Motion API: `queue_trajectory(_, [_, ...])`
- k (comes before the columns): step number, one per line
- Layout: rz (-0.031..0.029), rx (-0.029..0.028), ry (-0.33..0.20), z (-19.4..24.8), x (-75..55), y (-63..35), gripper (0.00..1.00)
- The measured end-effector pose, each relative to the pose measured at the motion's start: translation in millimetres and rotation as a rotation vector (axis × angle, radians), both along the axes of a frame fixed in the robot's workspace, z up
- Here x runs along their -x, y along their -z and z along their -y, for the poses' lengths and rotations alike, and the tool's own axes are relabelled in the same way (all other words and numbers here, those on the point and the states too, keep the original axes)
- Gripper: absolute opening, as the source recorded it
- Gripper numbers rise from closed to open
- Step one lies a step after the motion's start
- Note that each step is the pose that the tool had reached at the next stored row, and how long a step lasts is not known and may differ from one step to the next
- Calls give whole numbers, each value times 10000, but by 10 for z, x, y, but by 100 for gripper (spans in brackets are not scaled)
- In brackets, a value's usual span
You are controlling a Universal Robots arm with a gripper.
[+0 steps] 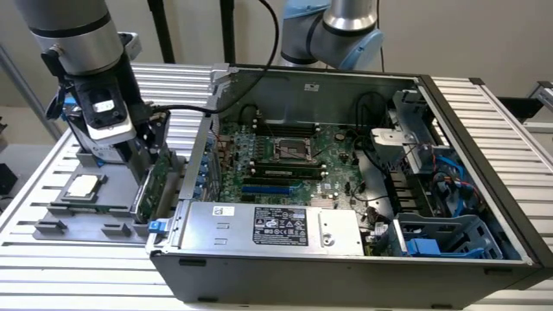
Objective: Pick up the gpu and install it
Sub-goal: 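Pick up the gpu and move the gpu toward the slot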
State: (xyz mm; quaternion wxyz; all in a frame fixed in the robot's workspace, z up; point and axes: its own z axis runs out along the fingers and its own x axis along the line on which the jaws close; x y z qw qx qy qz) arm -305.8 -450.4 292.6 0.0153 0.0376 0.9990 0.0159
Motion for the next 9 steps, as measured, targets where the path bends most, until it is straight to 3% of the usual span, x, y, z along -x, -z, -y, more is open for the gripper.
queue_trajectory(9, [26,1,19,5,4,165,100])
